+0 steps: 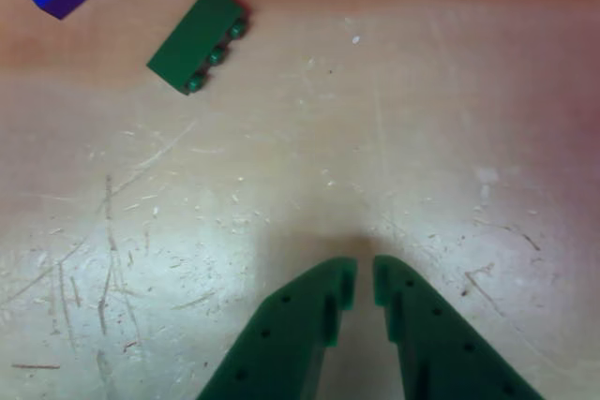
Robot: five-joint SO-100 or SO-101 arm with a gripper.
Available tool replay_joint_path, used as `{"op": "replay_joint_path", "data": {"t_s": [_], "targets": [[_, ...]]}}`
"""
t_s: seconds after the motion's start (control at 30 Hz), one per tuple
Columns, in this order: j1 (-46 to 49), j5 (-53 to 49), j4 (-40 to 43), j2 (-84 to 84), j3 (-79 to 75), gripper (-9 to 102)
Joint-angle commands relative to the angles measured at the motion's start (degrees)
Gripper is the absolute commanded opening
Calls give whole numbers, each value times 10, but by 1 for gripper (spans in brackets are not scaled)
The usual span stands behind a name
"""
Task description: Put all lego bricks in the bin.
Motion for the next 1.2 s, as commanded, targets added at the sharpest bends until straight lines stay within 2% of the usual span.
{"op": "replay_joint_path", "data": {"t_s": [0.0,0.67,0.8,0.87,1.03,1.17], "targets": [[-19,40,12,3,-6,0],[-27,43,9,-5,-7,0],[-90,178,-163,-317,-141,4],[-130,241,-178,-438,-210,12],[-196,346,-242,-555,-244,13],[-195,387,-286,-653,-273,16]]}}
